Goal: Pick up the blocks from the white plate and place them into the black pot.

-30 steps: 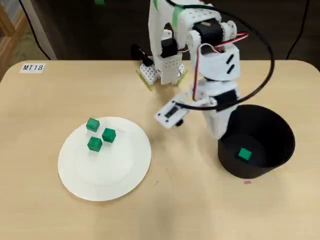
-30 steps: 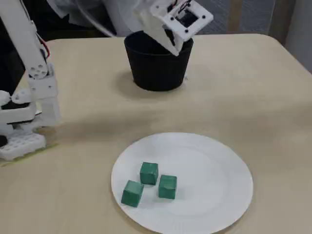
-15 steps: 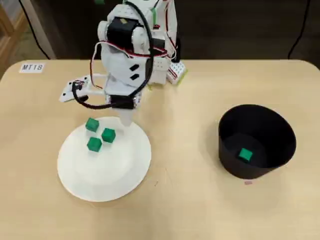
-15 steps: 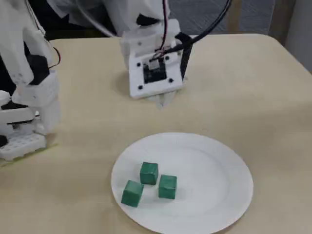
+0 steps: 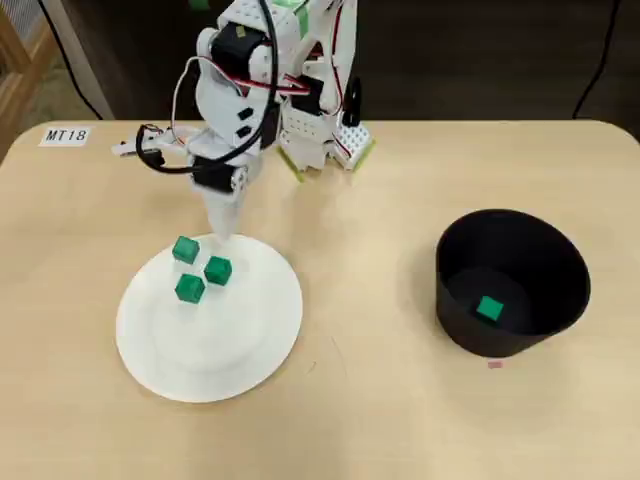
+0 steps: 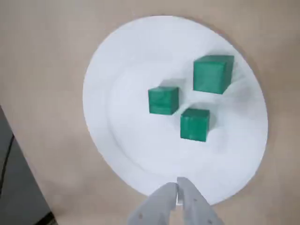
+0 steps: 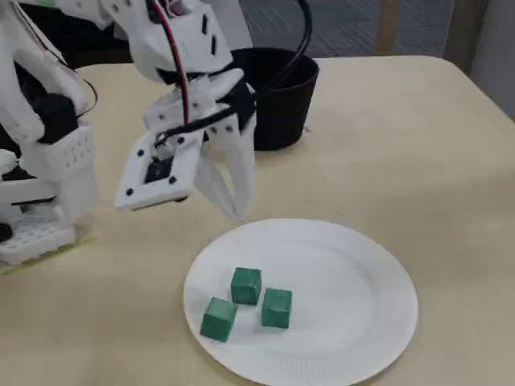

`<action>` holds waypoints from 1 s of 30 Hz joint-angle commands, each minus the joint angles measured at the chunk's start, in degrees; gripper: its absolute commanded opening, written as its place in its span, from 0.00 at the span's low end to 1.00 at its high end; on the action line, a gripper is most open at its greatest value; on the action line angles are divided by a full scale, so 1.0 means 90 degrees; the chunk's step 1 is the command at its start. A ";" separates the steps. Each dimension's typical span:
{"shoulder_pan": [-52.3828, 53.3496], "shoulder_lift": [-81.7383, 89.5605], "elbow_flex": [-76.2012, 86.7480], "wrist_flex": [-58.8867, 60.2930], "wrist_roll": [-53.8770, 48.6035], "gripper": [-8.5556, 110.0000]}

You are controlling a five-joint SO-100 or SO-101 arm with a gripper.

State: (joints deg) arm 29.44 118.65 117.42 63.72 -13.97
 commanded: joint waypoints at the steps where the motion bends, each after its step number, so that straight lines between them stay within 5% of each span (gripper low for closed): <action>1: 0.0215 -0.0137 -0.0078 -0.0127 -0.0088 0.05; 13: 0.0713 -0.2510 -0.2158 0.0508 -0.0713 0.05; 21: 0.0889 -0.2930 -0.2617 0.0947 -0.0996 0.30; 30: 0.0791 -0.3418 -0.2803 0.0957 -0.0996 0.34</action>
State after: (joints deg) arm 37.09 87.71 95.62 72.60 -22.76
